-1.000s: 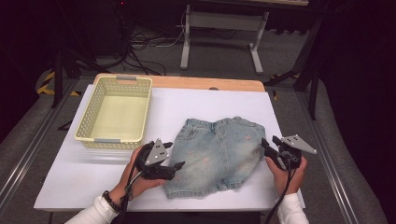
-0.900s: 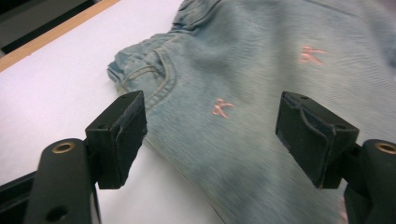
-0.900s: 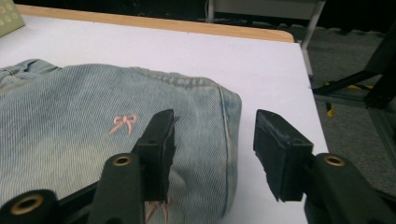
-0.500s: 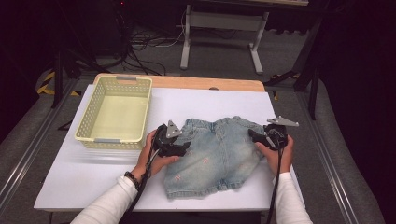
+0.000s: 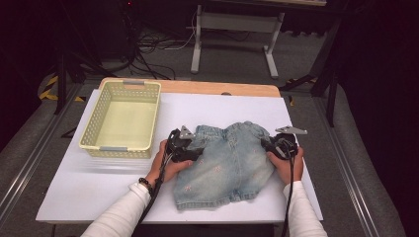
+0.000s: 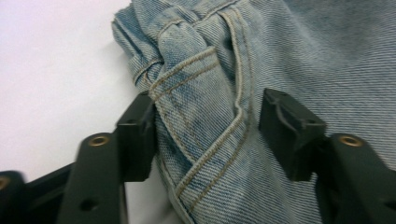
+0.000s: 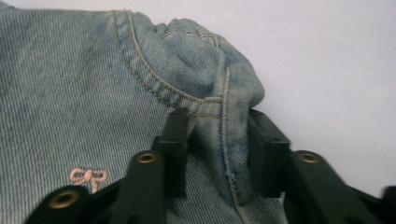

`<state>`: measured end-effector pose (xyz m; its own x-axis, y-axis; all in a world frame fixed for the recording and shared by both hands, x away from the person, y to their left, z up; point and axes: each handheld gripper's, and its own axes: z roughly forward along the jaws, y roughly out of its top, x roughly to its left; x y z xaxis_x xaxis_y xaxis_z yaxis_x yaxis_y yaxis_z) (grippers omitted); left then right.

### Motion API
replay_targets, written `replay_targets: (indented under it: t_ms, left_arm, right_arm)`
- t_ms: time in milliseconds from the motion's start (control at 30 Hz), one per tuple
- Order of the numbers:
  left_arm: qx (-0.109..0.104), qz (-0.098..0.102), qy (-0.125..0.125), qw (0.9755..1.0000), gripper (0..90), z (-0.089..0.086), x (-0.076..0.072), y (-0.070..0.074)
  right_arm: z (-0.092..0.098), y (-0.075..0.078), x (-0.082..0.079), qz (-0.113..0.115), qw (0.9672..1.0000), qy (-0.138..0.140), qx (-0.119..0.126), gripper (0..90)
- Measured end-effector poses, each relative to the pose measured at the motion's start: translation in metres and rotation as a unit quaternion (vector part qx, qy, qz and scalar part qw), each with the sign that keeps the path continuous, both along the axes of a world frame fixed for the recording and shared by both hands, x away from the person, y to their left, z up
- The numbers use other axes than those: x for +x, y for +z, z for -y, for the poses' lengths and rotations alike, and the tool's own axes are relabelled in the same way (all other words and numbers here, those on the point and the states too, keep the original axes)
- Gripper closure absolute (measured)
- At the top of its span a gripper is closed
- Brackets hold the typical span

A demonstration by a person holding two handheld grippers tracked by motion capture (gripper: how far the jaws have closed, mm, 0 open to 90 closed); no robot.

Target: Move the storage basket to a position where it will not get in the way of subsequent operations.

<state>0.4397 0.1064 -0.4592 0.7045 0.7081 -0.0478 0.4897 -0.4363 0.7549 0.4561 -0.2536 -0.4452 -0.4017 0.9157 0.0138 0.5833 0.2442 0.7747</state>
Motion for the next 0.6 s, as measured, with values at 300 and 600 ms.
replay_targets:
  t_ms: [300, 600]
  left_arm:
    - [0.003, -0.006, -0.02, 0.9998, 76.1, 0.001, -0.001, 0.003]
    - [0.023, 0.042, 0.004, 0.9988, 80.8, 0.005, 0.0, 0.034]
  right_arm:
    - [-0.006, 0.002, -0.004, 0.017, 0.9996, 0.01, -0.02, 78.3]
    - [-0.002, 0.022, -0.012, 0.069, 0.9976, -0.006, -0.006, 80.0]
